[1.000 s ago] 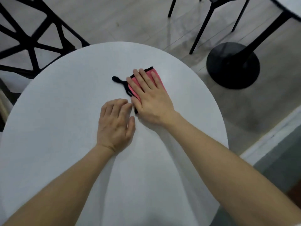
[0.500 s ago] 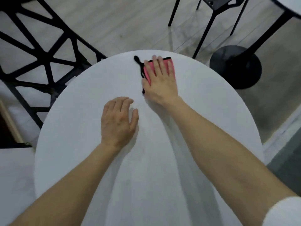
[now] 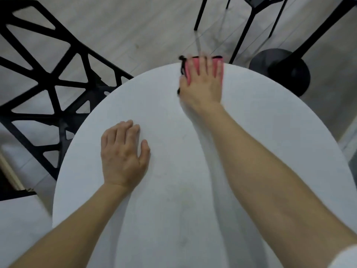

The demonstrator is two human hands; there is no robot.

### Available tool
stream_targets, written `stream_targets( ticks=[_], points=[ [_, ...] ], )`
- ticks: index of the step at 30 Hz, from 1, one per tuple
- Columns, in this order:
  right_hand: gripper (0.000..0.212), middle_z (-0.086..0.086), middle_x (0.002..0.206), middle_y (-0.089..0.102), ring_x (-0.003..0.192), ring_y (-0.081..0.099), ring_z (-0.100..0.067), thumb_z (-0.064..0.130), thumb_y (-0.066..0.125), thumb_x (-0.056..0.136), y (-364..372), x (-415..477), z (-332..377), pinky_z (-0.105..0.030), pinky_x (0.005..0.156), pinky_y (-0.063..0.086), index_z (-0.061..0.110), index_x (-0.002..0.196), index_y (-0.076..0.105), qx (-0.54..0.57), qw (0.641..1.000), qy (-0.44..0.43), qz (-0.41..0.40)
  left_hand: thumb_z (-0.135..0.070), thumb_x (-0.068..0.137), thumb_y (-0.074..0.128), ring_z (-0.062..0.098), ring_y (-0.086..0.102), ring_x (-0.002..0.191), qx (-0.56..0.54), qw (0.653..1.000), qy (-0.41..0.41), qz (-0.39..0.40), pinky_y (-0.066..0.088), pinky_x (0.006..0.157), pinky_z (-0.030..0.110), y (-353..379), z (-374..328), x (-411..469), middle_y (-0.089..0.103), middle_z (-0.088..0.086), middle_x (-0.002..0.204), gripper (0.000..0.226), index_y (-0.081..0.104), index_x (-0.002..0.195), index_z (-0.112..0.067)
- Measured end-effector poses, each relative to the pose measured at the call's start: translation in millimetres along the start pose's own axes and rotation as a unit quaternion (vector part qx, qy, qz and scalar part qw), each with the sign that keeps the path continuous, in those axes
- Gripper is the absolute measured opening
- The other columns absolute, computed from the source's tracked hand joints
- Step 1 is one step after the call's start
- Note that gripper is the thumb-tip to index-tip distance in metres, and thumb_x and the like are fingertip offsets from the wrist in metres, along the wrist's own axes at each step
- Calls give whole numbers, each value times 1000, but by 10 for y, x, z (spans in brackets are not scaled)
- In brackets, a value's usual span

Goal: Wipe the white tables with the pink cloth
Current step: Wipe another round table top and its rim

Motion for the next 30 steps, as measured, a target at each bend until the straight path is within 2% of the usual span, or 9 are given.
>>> stream_targets(
  ticks=[3,5,7,10,13,18,21,25,30],
  points=[
    [68,-5,181,14,168,7,-23,51,25,107,119,-183,783,-53,134,1,32,172,22,2,980,-197,34,-37,105,53,35,53,139,6,1000,-6,0,35,123,47,-27,-34,-15,60,10,145,43,63,136,-9],
    [66,-3,180,17,168,10,-21,49,28,108,89,-284,571,-50,135,2,33,171,25,10,970,-240,24,-37,105,53,35,53,139,4,1000,-5,4,35,122,46,-58,-49,-12,60,9,145,43,63,136,-9],
    [67,-2,180,17,168,9,-19,48,31,107,12,-315,-83,-49,136,3,32,171,25,17,985,-171,0,-37,105,53,36,53,138,4,1000,-5,10,36,121,49,-70,-68,-15,60,10,145,44,63,135,-8],
    [70,-4,182,9,168,2,-20,51,23,106,-148,-387,-1093,-51,136,2,30,173,16,-11,998,61,-13,-36,104,54,38,54,137,-1,1000,-4,12,36,120,51,-65,-69,-22,61,12,143,44,64,135,-6],
    [73,-11,181,7,168,1,-28,50,18,104,-146,-275,-842,-56,134,1,28,173,13,-23,985,169,-24,-34,104,55,38,55,137,-1,1000,-11,6,38,120,51,-48,-62,-3,62,12,143,43,65,134,-6],
    [66,-4,180,18,167,10,-22,45,25,106,103,-125,1001,-54,134,2,33,171,26,-2,981,-194,19,-29,102,56,35,55,140,2,1000,-16,-10,40,120,49,-54,-59,-18,64,11,146,43,67,136,-7],
    [64,0,180,18,167,12,-19,43,30,108,129,-138,1025,-48,135,2,35,170,27,0,963,-266,35,-28,101,55,34,54,141,7,1000,-8,-11,40,121,49,-31,-44,-44,62,10,148,43,66,138,-8],
    [68,-2,180,18,167,10,-19,43,30,104,-47,-293,-460,-48,136,4,29,171,28,17,999,-24,-39,-29,102,54,35,53,141,6,1000,-12,1,39,120,50,-34,-50,-43,60,9,148,42,64,138,-9],
    [75,-11,181,10,168,5,-29,52,20,102,-194,-637,-1578,-56,135,5,26,173,15,-2,966,255,-33,-28,105,52,36,54,140,-4,1000,-13,-3,40,119,52,-38,-56,-36,62,12,147,42,66,138,-7]
  ],
)
Point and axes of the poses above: each hand's wrist, its own x-axis towards the middle knuckle, its own y-axis out of the palm, z = x × y, the point moved 2 cm from there along x, towards the middle knuckle
